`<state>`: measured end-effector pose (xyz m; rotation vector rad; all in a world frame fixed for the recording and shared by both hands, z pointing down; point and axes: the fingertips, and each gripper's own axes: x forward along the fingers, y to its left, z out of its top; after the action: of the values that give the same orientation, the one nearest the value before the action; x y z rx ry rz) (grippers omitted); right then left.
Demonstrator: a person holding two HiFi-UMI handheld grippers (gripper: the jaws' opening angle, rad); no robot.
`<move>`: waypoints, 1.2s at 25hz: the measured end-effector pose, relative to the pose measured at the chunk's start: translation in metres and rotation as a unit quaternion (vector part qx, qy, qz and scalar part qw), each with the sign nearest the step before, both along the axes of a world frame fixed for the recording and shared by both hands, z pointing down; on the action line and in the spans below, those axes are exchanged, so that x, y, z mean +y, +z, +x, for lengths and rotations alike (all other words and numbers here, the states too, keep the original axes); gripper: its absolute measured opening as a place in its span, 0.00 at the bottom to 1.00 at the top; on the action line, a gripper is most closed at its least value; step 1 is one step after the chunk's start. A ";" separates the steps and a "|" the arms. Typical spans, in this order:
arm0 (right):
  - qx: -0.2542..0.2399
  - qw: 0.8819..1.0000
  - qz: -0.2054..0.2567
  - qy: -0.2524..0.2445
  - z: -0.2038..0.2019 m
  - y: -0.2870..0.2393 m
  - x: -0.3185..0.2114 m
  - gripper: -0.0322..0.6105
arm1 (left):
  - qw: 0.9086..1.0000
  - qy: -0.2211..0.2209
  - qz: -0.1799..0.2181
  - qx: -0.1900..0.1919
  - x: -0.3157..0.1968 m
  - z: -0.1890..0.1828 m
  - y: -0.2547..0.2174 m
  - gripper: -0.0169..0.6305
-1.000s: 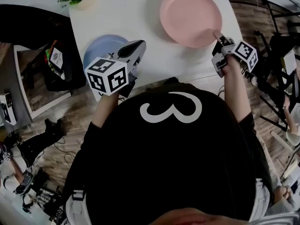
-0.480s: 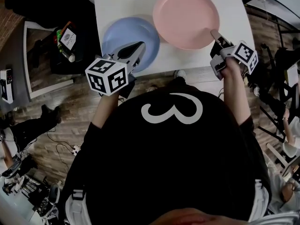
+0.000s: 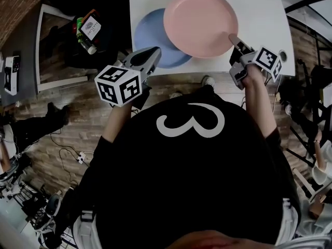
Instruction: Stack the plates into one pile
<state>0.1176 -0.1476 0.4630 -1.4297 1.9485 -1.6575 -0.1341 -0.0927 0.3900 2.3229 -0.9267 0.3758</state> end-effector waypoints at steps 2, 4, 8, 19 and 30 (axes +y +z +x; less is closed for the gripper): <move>0.000 1.000 -0.002 -0.010 -0.016 0.002 0.001 0.14 | 1.000 -0.007 -0.001 0.000 0.005 -0.013 0.001 0.05; 0.000 1.000 -0.005 -0.018 -0.031 0.004 0.001 0.15 | 1.000 -0.014 -0.004 -0.001 0.009 -0.026 0.002 0.05; 0.005 0.999 -0.012 -0.034 -0.055 0.010 0.002 0.16 | 1.000 -0.025 -0.006 0.000 0.014 -0.046 0.003 0.05; 0.011 0.997 -0.033 -0.068 -0.101 0.032 0.006 0.16 | 0.999 -0.048 -0.016 0.004 0.024 -0.083 0.011 0.05; 0.027 0.996 -0.044 -0.071 -0.116 0.045 0.005 0.16 | 0.997 -0.065 -0.026 0.009 0.033 -0.108 0.020 0.05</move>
<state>0.0019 -0.1429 0.5081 -1.4093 2.0757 -1.8041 -0.2418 -0.0595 0.4098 2.2010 -1.0411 0.3210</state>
